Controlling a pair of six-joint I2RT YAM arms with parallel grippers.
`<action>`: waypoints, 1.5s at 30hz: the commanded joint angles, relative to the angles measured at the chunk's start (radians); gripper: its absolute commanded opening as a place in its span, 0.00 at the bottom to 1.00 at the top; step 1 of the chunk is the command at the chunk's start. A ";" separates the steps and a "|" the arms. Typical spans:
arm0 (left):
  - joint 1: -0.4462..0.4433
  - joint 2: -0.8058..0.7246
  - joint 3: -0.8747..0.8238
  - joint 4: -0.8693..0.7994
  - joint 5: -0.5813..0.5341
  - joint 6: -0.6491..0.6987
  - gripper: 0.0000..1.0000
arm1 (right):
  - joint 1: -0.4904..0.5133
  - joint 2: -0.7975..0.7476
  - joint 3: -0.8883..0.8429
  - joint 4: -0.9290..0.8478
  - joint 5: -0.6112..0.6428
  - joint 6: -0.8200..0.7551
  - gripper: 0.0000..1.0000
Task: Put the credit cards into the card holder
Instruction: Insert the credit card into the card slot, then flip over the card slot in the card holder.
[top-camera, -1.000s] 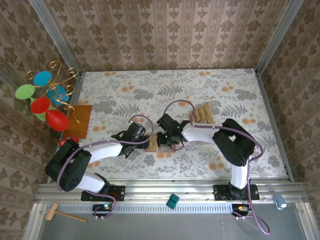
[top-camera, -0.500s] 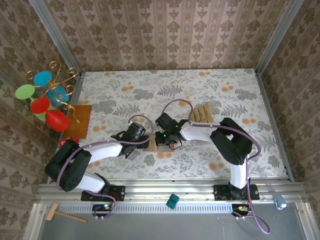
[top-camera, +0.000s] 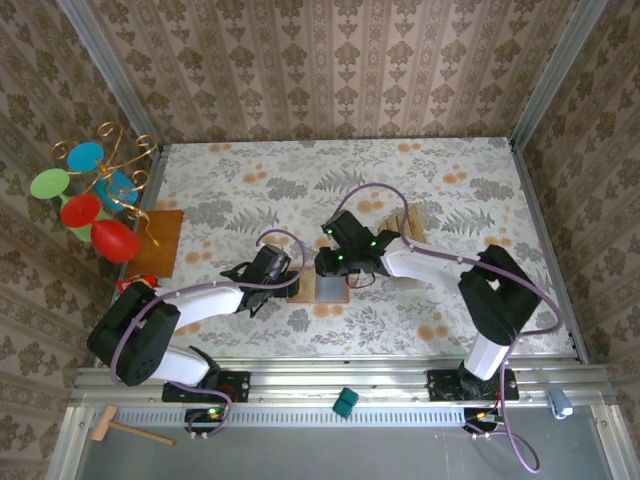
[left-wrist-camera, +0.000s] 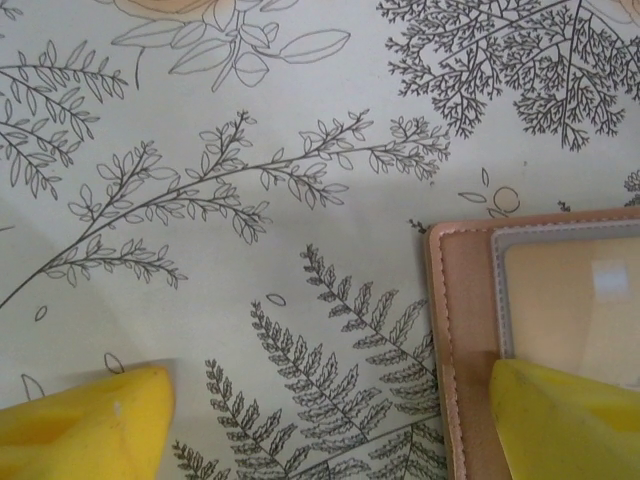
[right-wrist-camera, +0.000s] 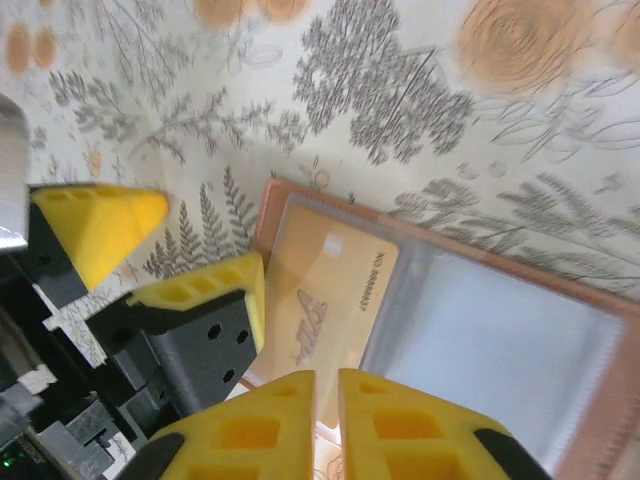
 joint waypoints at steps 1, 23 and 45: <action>0.001 -0.030 0.017 -0.080 0.028 -0.003 0.84 | -0.018 -0.031 -0.054 -0.051 0.038 0.015 0.29; 0.006 -0.032 0.011 -0.088 0.026 0.001 0.84 | -0.011 0.048 -0.127 0.073 -0.024 0.072 0.48; 0.126 -0.251 0.022 -0.225 0.006 -0.043 0.87 | 0.063 0.162 0.059 0.071 -0.090 0.101 0.66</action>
